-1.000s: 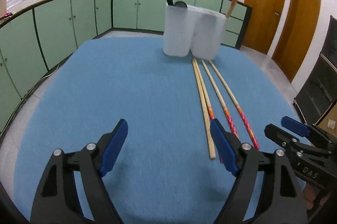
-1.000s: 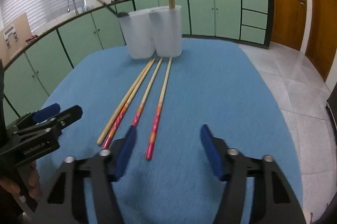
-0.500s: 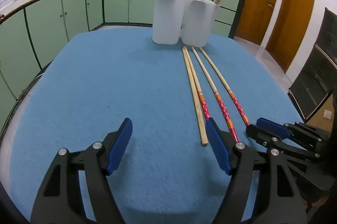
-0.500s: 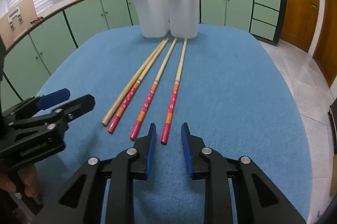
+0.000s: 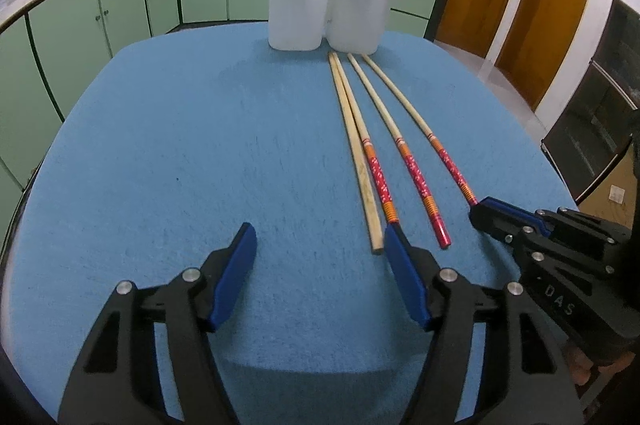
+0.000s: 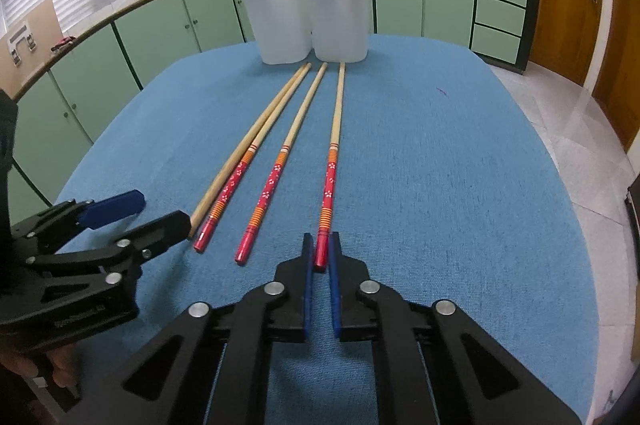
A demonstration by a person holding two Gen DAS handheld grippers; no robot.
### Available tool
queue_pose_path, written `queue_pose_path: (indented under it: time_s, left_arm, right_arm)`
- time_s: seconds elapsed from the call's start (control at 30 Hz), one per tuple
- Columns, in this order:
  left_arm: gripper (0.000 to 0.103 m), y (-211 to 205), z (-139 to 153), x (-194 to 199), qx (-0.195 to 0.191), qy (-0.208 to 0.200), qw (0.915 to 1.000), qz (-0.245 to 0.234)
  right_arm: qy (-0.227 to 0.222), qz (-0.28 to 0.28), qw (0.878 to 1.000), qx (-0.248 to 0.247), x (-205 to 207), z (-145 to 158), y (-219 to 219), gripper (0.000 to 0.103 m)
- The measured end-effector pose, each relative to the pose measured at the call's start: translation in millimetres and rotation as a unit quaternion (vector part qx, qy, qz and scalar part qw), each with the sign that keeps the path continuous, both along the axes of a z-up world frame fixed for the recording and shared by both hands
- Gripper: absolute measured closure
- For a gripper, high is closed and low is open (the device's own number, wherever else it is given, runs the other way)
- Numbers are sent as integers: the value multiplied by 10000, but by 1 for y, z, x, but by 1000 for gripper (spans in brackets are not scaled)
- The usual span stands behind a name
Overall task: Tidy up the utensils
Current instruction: 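Close the left tool on a plain wooden chopstick while the right tool grasps a red-patterned chopstick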
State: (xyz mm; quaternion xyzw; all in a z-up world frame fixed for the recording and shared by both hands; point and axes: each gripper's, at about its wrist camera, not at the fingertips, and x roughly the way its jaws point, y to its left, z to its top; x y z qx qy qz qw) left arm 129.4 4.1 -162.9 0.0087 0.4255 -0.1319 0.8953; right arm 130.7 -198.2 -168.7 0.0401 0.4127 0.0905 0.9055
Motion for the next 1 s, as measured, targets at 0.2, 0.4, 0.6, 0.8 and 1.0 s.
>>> queue_pose_path:
  time_s: [0.2, 0.4, 0.6, 0.8, 1.0]
  left_arm:
    - [40, -6, -1, 0, 105, 6, 9999, -45]
    - [52, -13, -1, 1, 163, 9, 9998, -79]
    - [66, -12, -2, 2, 41, 27, 10000, -23]
    - [96, -5, -2, 6, -173, 78, 9997, 142]
    - [92, -2, -2, 4, -234, 87, 9995, 212]
  right_arm:
    - [0, 0, 10000, 18, 0, 0, -1, 96]
    - [3, -1, 10000, 53, 0, 0, -1, 96]
    - [1, -8, 10000, 78, -1, 0, -2, 96]
    - [-2, -92, 9999, 96, -2, 0, -4, 96]
    - [16, -123, 9996, 261, -2, 1, -9, 95]
